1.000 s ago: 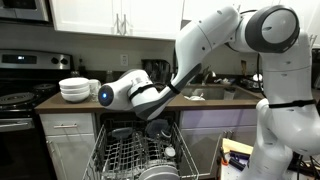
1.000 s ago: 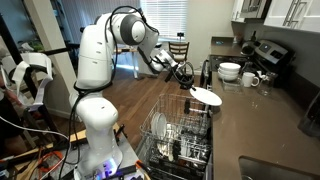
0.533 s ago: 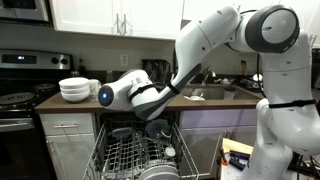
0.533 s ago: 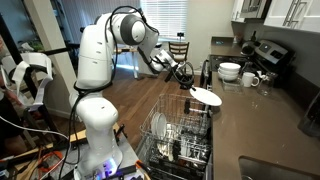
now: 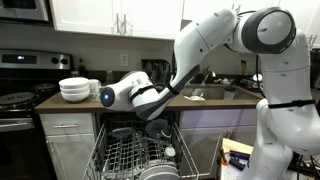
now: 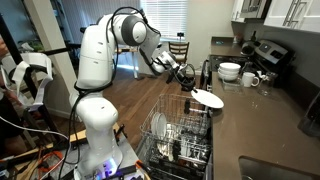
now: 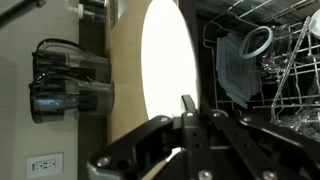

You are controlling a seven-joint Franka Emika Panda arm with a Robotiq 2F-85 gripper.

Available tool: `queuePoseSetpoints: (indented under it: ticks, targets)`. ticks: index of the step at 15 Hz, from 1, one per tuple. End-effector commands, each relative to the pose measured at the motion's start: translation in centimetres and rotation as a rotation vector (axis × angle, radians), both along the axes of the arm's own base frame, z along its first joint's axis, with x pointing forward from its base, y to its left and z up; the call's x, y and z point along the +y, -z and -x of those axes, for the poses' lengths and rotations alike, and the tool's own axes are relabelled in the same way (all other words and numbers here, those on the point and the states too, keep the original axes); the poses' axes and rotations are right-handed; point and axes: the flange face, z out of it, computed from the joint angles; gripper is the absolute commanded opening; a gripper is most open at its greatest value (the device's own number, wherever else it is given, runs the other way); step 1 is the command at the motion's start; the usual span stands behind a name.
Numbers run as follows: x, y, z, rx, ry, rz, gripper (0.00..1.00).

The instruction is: Remove the plate that's on the other side in the dishwasher and put it on the countertop

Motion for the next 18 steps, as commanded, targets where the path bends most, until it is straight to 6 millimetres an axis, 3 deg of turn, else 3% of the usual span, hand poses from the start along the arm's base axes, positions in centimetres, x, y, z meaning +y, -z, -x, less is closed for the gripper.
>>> queuePoseSetpoints:
  ticks: [1,10,12,18]
  targets:
    - [-1.2,-0.9,-0.4,-0.036,-0.033,0.018,0.02]
    - [-2.3,-1.0,-1.6,-0.053,-0.18,0.006,0.02]
    - [-1.8,0.2,-1.9,-0.048,-0.132,-0.013,0.07]
    - [-1.9,1.1,-1.9,-0.034,-0.147,-0.017,0.02]
